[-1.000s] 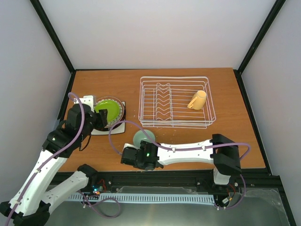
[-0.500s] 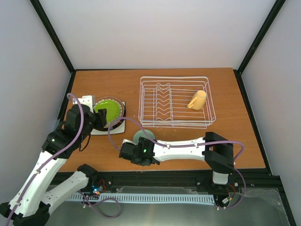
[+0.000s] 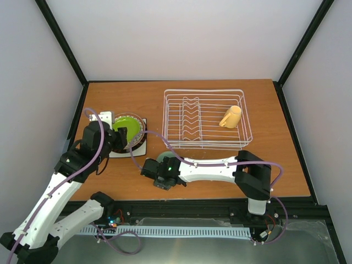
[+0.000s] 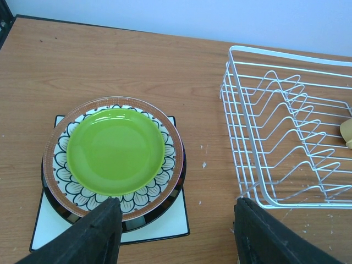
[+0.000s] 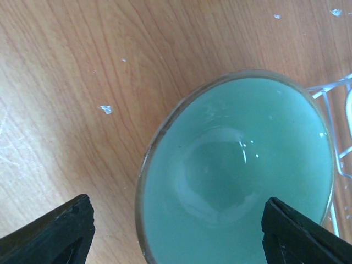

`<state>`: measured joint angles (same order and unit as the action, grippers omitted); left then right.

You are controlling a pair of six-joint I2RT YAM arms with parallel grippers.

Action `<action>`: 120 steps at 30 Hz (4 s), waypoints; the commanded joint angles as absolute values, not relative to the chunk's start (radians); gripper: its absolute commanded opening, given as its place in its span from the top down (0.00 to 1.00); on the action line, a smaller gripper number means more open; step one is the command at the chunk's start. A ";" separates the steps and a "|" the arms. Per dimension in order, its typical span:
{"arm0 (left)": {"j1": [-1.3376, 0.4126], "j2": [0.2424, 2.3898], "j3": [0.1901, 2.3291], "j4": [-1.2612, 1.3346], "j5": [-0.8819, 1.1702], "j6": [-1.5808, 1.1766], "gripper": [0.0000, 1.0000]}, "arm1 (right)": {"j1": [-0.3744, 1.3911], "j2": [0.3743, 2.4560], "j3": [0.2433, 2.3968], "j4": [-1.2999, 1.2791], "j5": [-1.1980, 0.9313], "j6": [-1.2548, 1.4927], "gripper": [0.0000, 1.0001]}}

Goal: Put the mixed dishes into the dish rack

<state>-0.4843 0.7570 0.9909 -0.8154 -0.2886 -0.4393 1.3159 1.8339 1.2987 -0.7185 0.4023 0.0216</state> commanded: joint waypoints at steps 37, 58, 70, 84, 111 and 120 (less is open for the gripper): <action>-0.480 0.751 0.986 -0.768 -0.322 -0.413 0.44 | 1.218 1.950 1.263 -0.624 0.270 -0.084 0.97; -0.480 0.739 0.992 -0.779 -0.310 -0.433 0.44 | 1.198 1.462 1.395 -0.636 -0.303 -0.013 0.97; -0.480 0.797 0.960 -0.616 -0.158 -0.413 0.45 | 0.508 1.117 0.817 0.824 -1.221 1.095 0.97; -0.480 0.911 0.974 -0.551 -0.169 -0.361 0.46 | 0.119 1.411 0.638 1.678 -1.062 1.844 0.97; -0.480 1.038 0.969 -0.390 0.031 -0.311 0.43 | -0.057 1.779 0.731 1.680 -1.113 1.945 0.97; -0.479 1.201 0.758 0.404 0.820 -0.636 0.06 | -0.014 1.598 0.771 1.680 -1.105 2.027 0.97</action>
